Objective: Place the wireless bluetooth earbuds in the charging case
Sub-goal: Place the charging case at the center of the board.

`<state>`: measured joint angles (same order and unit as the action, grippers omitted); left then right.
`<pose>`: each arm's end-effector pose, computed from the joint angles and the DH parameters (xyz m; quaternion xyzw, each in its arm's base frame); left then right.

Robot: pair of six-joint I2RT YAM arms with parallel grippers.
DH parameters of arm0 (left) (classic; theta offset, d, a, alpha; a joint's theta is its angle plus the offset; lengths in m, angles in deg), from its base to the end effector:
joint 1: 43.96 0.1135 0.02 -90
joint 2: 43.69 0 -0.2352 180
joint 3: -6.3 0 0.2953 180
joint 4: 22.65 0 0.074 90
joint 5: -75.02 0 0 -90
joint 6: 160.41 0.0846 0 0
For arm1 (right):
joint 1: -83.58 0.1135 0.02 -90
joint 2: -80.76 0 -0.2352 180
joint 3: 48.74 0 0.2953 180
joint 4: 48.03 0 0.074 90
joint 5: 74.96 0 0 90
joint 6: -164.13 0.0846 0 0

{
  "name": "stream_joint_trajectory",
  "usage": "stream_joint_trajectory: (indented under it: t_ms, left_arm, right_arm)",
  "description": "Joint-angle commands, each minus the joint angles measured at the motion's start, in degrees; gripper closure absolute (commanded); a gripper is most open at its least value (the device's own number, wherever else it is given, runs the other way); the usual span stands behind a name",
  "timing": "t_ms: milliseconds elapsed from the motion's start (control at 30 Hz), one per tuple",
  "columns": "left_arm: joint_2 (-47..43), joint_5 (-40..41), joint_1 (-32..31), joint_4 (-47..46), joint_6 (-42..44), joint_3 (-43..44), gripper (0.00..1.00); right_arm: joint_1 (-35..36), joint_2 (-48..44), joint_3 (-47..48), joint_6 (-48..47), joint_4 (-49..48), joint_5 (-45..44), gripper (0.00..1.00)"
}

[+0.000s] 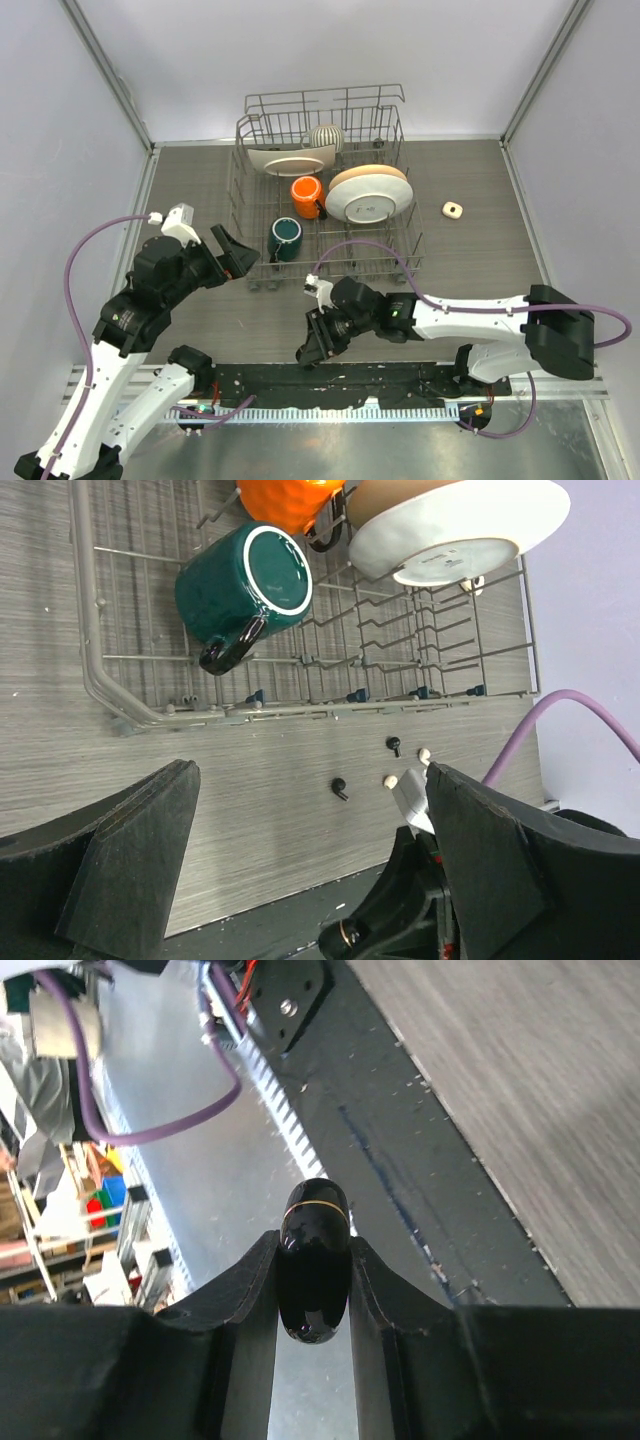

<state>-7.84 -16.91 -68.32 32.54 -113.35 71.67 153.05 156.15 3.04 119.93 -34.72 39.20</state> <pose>0.2076 -0.0971 0.3281 -0.1278 0.8367 -0.3068 0.4352 0.0911 0.3419 0.1320 -0.2709 0.8370 0.4693 0.0758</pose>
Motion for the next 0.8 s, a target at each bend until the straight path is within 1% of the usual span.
stream_joint_trajectory:
  t_ms: [0, 167, 200, 233, 300, 467, 533, 633, 767]
  left_arm:
    - [0.4, 0.9, -0.1, 0.0, 1.5, 1.3, 0.00]
    - [0.2, 1.1, -0.1, 0.3, 1.6, 1.5, 0.00]
    - [0.1, 1.0, -0.1, 0.3, 1.6, 1.5, 0.00]
    - [0.0, 1.1, -0.1, 0.3, 1.6, 1.4, 0.00]
    - [0.1, 1.1, -0.1, 0.4, 1.7, 1.4, 0.00]
    - [0.1, 0.3, -0.1, 0.5, 1.5, 1.0, 0.00]
    - [0.0, -0.2, -0.1, 0.4, 1.3, 0.8, 0.00]
    - [-0.2, -0.6, -0.1, 0.3, 0.9, 0.7, 0.00]
    - [-0.7, -0.7, -0.1, 0.3, 0.9, 0.7, 0.00]
  right_arm:
    - [0.8, 0.6, -2.2, 3.8, -10.1, -10.5, 0.99]
    - [1.3, -0.9, -5.6, 8.4, -10.5, -20.4, 0.99]
    - [1.3, -1.3, -6.6, 9.6, -11.2, -22.1, 0.99]
    - [1.5, -2.1, -8.9, 12.3, -12.3, -25.9, 0.99]
    - [1.5, -2.4, -11.0, 15.1, -15.4, -28.1, 0.99]
    - [3.1, -2.7, -15.8, 22.2, -18.8, -36.4, 0.99]
    - [3.6, -1.9, -15.8, 22.8, -19.4, -37.5, 0.99]
    - [4.4, 0.7, -13.5, 22.7, -17.8, -39.2, 0.98]
    - [4.5, 4.3, -10.6, 22.0, -15.7, -38.8, 0.93]
